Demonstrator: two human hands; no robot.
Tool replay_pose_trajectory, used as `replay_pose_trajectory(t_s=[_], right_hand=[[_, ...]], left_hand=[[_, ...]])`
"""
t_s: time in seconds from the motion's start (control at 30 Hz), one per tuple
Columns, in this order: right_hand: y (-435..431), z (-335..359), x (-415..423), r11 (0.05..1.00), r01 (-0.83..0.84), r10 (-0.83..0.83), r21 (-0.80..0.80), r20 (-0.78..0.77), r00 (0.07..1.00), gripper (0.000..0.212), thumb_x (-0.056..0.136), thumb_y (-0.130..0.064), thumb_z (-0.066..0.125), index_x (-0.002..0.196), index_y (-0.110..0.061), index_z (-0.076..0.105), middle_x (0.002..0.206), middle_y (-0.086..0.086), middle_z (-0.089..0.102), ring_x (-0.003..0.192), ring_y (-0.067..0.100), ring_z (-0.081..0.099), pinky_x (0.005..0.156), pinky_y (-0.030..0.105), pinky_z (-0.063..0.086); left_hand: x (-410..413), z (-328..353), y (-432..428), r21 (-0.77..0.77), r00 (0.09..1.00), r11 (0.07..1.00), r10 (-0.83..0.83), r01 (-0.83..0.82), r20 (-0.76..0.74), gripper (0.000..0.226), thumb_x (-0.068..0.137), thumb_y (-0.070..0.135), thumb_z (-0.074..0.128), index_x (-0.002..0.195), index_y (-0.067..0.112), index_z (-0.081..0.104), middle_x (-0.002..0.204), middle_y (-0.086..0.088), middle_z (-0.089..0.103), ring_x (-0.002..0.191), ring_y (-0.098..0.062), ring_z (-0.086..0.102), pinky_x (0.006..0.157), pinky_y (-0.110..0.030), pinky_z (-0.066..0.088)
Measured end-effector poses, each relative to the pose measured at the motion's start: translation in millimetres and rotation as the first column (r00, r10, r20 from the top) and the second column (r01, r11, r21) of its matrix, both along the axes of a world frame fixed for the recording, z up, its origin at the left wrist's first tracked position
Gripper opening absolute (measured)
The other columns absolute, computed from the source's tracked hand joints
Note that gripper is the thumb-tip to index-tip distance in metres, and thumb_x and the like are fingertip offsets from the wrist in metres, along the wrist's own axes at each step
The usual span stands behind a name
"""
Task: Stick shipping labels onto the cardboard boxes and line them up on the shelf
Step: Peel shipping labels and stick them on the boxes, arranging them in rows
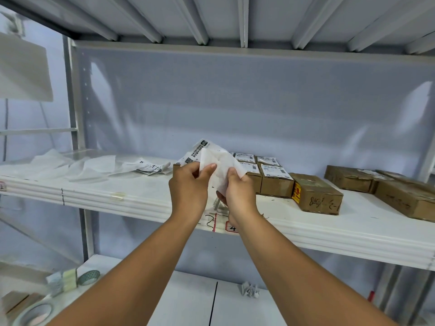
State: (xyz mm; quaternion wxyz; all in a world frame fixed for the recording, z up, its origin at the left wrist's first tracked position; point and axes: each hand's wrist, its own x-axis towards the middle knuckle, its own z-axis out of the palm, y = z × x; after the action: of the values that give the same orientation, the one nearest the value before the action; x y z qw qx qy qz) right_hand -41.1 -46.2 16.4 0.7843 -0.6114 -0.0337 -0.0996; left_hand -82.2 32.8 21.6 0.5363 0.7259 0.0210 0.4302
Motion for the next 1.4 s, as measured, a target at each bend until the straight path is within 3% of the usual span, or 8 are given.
replay_pose_trajectory(t_s=[0.1,0.33,0.43,0.5,0.67,0.83,1.03,1.4], right_hand=[[-4,-3,2,0.997,0.043,-0.043,-0.057,0.008,0.999,0.026,0.1,-0.031,0.043,0.104,-0.009,0.057,0.076,0.002,0.06,0.06,0.014,0.055,0.045,0.02,0.041],[-17,-6,3,0.9,0.295,-0.254,-0.322,0.162,0.953,0.049,0.097,-0.045,0.043,0.06,-0.012,0.04,0.057,0.001,0.045,0.058,0.021,0.045,0.059,0.03,0.033],[-22,-5,2,0.872,0.31,-0.252,-0.378,0.196,0.948,0.051,0.098,-0.041,0.042,0.057,-0.013,0.034,0.053,0.001,0.038,0.052,0.017,0.037,0.052,0.031,0.026],[-26,-3,3,0.865,0.293,-0.226,-0.408,0.206,0.952,0.05,0.098,-0.039,0.043,0.056,-0.014,0.032,0.053,0.001,0.034,0.052,0.017,0.033,0.052,0.031,0.024],[-31,0,6,0.851,0.254,-0.179,-0.459,0.201,0.963,0.049,0.099,-0.038,0.044,0.058,-0.014,0.032,0.053,0.0,0.033,0.05,0.016,0.032,0.05,0.029,0.022],[-37,3,9,0.831,0.223,-0.133,-0.51,0.206,0.969,0.049,0.099,-0.037,0.043,0.058,-0.014,0.032,0.054,0.0,0.032,0.05,0.016,0.031,0.051,0.031,0.023],[-46,5,13,0.791,0.174,-0.096,-0.586,0.161,0.982,0.047,0.099,-0.038,0.042,0.06,-0.014,0.033,0.056,0.0,0.033,0.052,0.015,0.033,0.051,0.03,0.023],[-66,9,32,0.716,0.167,-0.122,-0.678,0.114,0.986,0.046,0.099,-0.041,0.041,0.063,-0.012,0.038,0.064,0.005,0.043,0.06,0.02,0.042,0.058,0.031,0.03]], left_hand=[[0,4,0,0.002,1.0,1.0,-0.018,0.018,-0.011,0.048,0.085,0.032,0.066,0.055,0.01,0.035,0.052,0.0,0.025,0.049,-0.012,0.021,0.047,-0.024,0.022],[4,5,-5,-0.236,0.99,0.967,-0.118,0.098,-0.072,0.046,0.092,0.03,0.056,0.057,0.015,0.03,0.058,0.001,0.024,0.057,-0.017,0.026,0.055,-0.031,0.02],[4,8,-7,-0.404,0.972,0.9,-0.217,0.164,-0.088,0.038,0.095,0.021,0.052,0.061,0.008,0.046,0.061,0.003,0.036,0.047,-0.006,0.052,0.057,-0.022,0.044],[3,8,-7,-0.473,0.954,0.856,-0.284,0.21,-0.091,0.039,0.097,0.018,0.051,0.06,0.007,0.049,0.06,0.0,0.041,0.036,0.006,0.048,0.04,-0.006,0.039],[15,1,6,-0.524,0.941,0.836,-0.29,0.159,-0.177,0.03,0.094,0.03,0.055,0.07,0.014,0.045,0.06,0.0,0.026,0.052,-0.015,0.023,0.051,-0.026,0.021],[25,-3,14,-0.646,0.937,0.748,-0.318,0.153,-0.147,0.021,0.092,0.032,0.058,0.103,0.013,0.062,0.075,0.002,0.053,0.069,-0.014,0.048,0.084,-0.032,0.045],[31,-5,22,-0.766,0.909,0.602,-0.413,0.227,-0.055,0.016,0.094,0.016,0.056,0.082,0.007,0.059,0.082,-0.005,0.062,0.073,-0.016,0.06,0.061,-0.029,0.051],[60,-8,28,-0.86,0.874,0.476,-0.48,0.185,-0.077,0.005,0.092,0.004,0.056,0.088,0.004,0.053,0.084,-0.007,0.058,0.071,-0.017,0.058,0.076,-0.036,0.052]])
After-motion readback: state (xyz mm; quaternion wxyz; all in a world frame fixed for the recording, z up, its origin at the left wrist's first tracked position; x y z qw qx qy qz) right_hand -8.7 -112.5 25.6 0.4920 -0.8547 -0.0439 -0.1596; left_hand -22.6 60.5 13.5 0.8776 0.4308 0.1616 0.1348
